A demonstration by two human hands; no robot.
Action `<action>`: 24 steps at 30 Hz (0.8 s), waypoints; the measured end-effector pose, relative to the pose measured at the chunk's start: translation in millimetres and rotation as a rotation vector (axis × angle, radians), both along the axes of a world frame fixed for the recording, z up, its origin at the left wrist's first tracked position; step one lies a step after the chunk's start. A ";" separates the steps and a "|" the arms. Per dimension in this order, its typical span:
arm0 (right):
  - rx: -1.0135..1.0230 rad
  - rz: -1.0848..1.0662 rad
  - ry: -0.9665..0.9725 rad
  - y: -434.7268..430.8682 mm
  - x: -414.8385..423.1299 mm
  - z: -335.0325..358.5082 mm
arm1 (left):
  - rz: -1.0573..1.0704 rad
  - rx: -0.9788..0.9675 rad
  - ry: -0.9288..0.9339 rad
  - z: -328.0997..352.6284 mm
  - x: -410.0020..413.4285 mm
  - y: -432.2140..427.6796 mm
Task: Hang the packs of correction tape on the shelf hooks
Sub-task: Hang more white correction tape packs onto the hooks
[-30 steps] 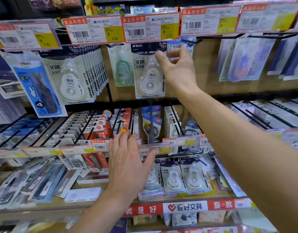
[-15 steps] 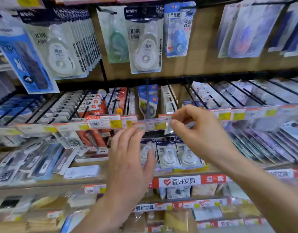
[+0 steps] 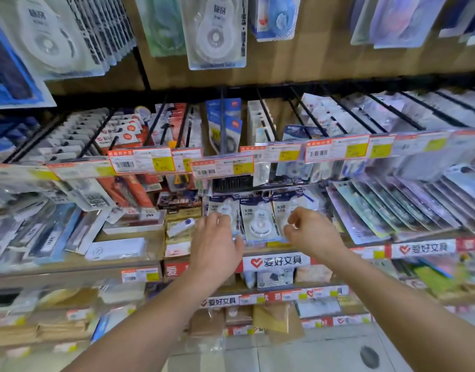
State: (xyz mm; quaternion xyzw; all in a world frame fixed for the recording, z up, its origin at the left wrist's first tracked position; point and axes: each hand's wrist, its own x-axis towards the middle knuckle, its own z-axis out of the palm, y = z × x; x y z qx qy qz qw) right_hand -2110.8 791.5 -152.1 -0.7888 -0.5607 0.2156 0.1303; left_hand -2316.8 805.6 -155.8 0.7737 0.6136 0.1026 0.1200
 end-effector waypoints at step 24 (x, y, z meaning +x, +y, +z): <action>-0.014 -0.285 0.024 60.5 8.2 -53.8 | 0.426 -0.363 -0.051 -57.2 26.9 88.9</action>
